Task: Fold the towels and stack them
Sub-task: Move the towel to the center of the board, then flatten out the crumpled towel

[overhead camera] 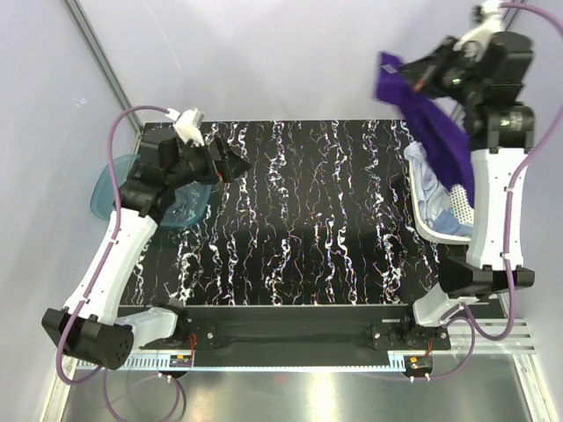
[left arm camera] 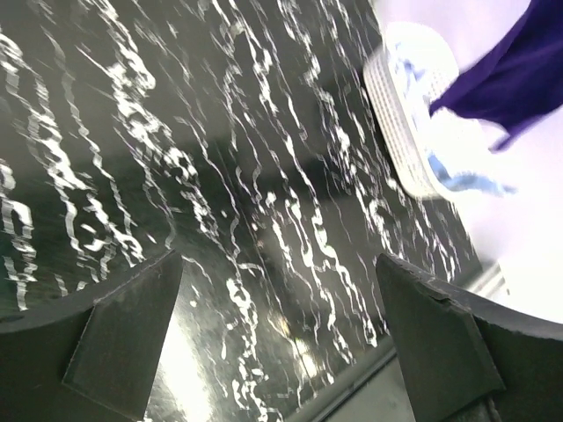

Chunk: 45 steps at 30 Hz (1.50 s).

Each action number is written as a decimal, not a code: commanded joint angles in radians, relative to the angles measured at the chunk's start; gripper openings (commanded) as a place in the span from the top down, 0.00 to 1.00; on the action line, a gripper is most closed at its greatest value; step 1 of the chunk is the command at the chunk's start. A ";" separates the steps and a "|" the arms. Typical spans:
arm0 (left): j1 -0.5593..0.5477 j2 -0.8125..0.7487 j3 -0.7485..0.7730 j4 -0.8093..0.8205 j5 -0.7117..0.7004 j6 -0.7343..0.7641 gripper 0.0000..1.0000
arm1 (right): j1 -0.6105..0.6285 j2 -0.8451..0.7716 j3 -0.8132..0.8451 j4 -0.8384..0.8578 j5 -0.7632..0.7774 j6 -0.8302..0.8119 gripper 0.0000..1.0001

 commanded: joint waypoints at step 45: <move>-0.270 0.532 -0.107 0.435 0.099 -0.084 0.13 | 0.383 -0.131 -1.175 0.205 0.379 0.030 0.48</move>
